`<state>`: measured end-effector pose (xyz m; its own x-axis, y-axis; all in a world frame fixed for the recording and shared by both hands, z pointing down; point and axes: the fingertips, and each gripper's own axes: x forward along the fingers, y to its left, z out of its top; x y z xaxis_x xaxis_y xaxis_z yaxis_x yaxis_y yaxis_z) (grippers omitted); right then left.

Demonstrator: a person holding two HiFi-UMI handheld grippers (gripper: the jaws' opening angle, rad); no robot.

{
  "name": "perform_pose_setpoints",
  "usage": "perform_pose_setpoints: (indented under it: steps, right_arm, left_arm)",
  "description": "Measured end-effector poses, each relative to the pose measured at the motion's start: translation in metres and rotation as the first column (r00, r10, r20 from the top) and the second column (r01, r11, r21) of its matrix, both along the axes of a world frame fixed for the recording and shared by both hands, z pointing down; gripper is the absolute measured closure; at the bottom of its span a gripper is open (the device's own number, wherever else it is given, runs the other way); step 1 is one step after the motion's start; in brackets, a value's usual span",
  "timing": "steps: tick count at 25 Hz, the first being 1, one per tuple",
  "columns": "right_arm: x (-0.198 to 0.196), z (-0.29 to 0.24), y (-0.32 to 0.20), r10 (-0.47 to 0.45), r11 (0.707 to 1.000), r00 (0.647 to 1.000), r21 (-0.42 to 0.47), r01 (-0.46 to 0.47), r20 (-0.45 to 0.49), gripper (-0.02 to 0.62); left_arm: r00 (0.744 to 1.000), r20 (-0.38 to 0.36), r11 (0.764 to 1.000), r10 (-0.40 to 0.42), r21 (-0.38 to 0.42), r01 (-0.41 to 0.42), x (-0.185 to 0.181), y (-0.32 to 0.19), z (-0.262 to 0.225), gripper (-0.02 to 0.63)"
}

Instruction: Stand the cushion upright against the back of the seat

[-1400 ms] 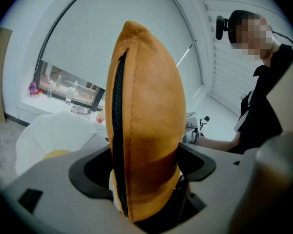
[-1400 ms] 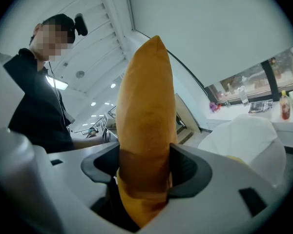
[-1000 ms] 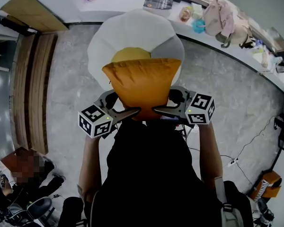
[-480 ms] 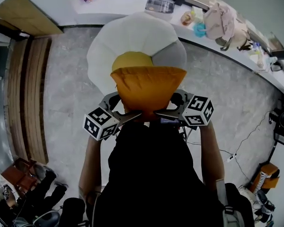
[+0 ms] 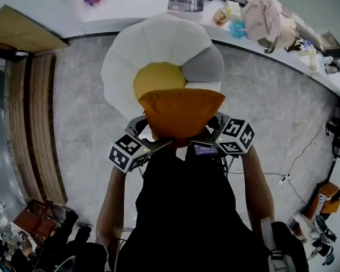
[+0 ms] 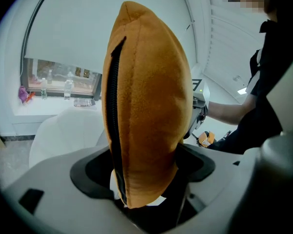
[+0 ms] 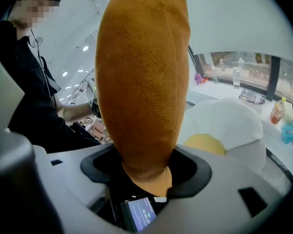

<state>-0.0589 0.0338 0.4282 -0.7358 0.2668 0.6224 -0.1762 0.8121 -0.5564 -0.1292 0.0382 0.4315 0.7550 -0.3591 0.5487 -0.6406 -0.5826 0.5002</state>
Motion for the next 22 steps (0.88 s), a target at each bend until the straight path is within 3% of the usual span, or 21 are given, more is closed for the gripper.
perform_pose_setpoints:
  steps: [7, 13, 22]
  right_arm:
    - [0.025, 0.044, -0.032, -0.05, 0.999, 0.998, -0.01, 0.05, -0.047, 0.291]
    - [0.053, 0.102, -0.077, -0.09, 0.995, 0.992, -0.061, 0.085, -0.089, 0.299]
    - [0.075, 0.206, -0.134, -0.103, 0.994, 0.991, -0.037, 0.1, -0.089, 0.305]
  left_arm:
    - [0.999, 0.036, 0.996, -0.012, -0.088, 0.015, 0.026, -0.028, 0.045, 0.199]
    - [0.993, 0.118, 0.988, -0.02, -0.147, 0.037, 0.053, -0.072, 0.098, 0.207]
    - [0.975, 0.218, 0.989, -0.031, -0.133, 0.061, 0.075, -0.13, 0.196, 0.212]
